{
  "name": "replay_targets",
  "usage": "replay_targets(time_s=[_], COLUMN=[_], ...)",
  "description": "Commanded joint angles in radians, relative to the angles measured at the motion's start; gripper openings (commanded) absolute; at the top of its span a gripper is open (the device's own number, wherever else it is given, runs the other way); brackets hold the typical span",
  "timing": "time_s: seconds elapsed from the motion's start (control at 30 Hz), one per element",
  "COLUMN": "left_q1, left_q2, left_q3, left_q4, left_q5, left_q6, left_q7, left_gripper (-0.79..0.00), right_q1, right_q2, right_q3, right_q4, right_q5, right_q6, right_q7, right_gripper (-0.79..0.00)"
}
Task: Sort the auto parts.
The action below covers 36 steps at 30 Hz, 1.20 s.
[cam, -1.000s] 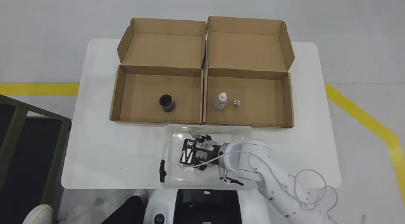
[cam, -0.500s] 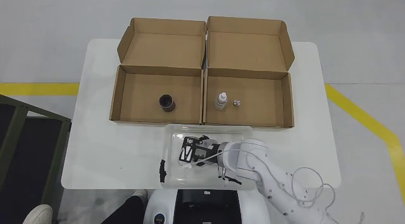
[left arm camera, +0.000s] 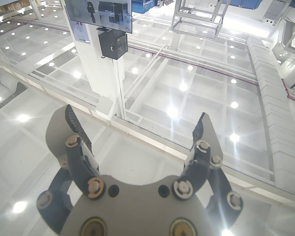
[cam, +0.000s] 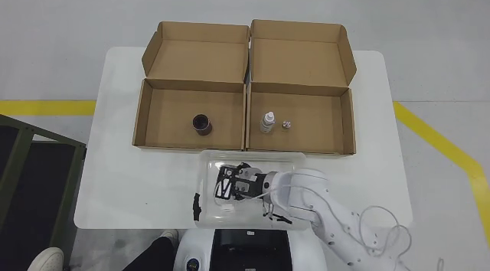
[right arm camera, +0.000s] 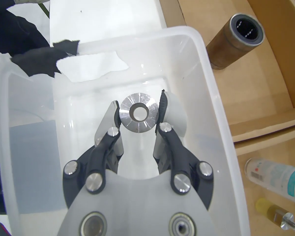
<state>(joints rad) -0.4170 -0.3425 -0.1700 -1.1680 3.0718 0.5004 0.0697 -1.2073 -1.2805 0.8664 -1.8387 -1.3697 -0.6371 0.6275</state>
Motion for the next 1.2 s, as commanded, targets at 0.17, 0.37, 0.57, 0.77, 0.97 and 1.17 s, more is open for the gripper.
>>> replay_targets(time_s=[0.17, 0.37, 0.57, 0.77, 0.97, 1.17], left_q1=[0.000, 0.000, 0.000, 0.000, 0.000, 0.000], left_q2=[0.000, 0.000, 0.000, 0.000, 0.000, 0.000], left_q3=[0.000, 0.000, 0.000, 0.000, 0.000, 0.000], left_q4=[0.000, 0.000, 0.000, 0.000, 0.000, 0.000], left_q5=[0.000, 0.000, 0.000, 0.000, 0.000, 0.000], left_q6=[0.000, 0.000, 0.000, 0.000, 0.000, 0.000], left_q7=[0.000, 0.000, 0.000, 0.000, 0.000, 0.000], left_gripper=[0.000, 0.000, 0.000, 0.000, 0.000, 0.000], right_q1=[-0.021, -0.014, 0.017, 0.047, 0.085, 0.108], right_q2=[0.007, 0.008, 0.001, -0.009, -0.016, -0.020], right_q3=[0.031, 0.050, 0.068, 0.068, 0.077, 0.115], right_q4=[-0.108, -0.196, -0.214, -0.214, -0.226, -0.228], right_q5=[0.073, 0.101, 0.158, 0.211, 0.223, 0.288], right_q6=[0.007, 0.024, 0.092, 0.151, 0.188, 0.209], right_q7=[-0.026, -0.087, -0.150, -0.219, -0.274, -0.324], right_gripper=[-0.785, -0.785, -0.785, -0.785, -0.785, -0.785])
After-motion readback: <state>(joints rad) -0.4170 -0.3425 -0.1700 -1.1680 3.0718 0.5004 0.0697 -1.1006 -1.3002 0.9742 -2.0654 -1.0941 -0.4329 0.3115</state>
